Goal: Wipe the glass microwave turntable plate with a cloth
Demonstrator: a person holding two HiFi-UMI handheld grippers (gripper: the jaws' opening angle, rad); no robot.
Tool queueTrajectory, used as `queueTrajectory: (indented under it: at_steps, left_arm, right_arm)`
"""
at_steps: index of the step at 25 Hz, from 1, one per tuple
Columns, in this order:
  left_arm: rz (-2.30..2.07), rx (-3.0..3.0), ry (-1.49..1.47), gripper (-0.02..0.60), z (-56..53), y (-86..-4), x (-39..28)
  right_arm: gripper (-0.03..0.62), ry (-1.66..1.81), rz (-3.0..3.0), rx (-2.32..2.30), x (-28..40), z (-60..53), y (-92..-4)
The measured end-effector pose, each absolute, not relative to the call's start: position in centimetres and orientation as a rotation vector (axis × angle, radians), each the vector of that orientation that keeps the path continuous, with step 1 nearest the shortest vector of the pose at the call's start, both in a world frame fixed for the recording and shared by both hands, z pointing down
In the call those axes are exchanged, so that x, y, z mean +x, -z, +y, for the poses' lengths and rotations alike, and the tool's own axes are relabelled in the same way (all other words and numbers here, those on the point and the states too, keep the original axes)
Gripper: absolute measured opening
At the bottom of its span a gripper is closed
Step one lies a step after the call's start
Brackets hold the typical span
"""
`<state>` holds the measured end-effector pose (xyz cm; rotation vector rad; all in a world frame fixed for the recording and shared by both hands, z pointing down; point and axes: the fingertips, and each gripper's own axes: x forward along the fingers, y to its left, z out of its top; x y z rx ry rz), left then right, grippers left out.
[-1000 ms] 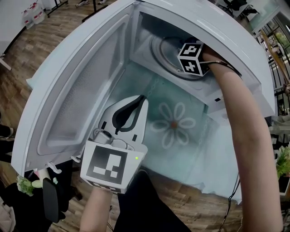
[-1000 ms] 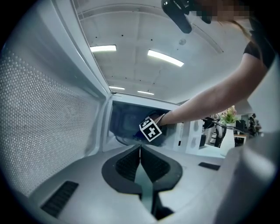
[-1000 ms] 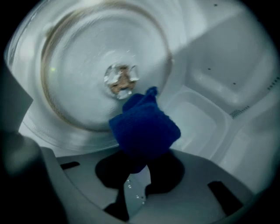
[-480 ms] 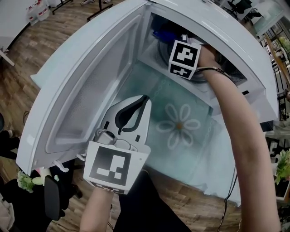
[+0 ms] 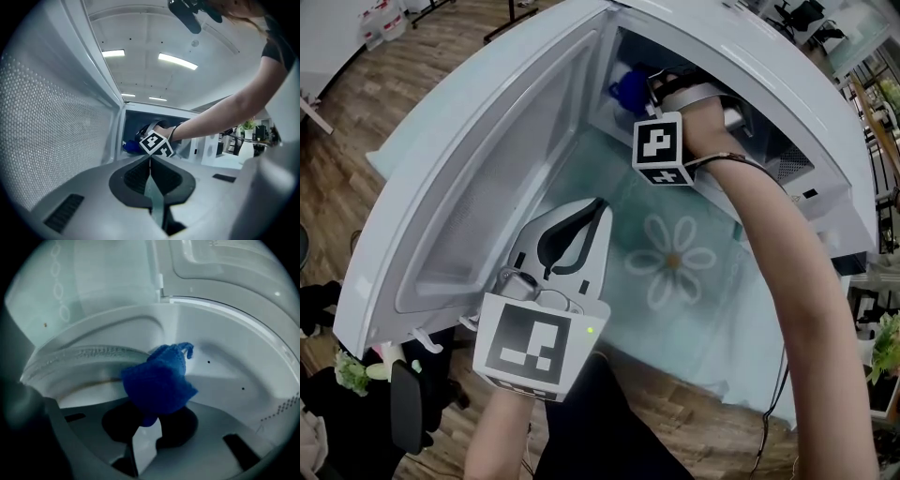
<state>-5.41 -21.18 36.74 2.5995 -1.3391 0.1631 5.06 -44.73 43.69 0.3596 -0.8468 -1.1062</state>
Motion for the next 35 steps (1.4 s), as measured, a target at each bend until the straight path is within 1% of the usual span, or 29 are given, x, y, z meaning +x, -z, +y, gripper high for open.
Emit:
queueTrajectory:
  at_steps: [8, 15, 19, 26, 35]
  left_arm:
    - [-1.336, 2.595, -0.179, 0.008, -20.9, -37.0, -5.2]
    - [-1.321, 2.601, -0.187, 0.008, -20.7, -37.2, -4.9]
    - [-1.313, 2.605, -0.185, 0.008, -20.7, -37.2, -4.7]
    - [-1.304, 2.604, -0.172, 0.008, -20.5, -37.2, -4.6]
    - [-1.281, 2.616, -0.167, 0.008, -20.5, -37.2, -3.8]
  right_arm:
    - [0.055, 1.102, -0.681, 0.157, 6.3, -44.1, -44.2]
    - [0.055, 0.952, -0.722, 0.213, 9.6, -43.4, -44.3]
    - [0.055, 0.959, -0.672, 0.193, 10.9, -42.9, -44.3]
    - [0.057, 0.855, -0.530, 0.126, 16.3, -41.1, -44.4]
    - [0.057, 0.689, -0.277, -0.069, 21.7, -38.1, -44.0]
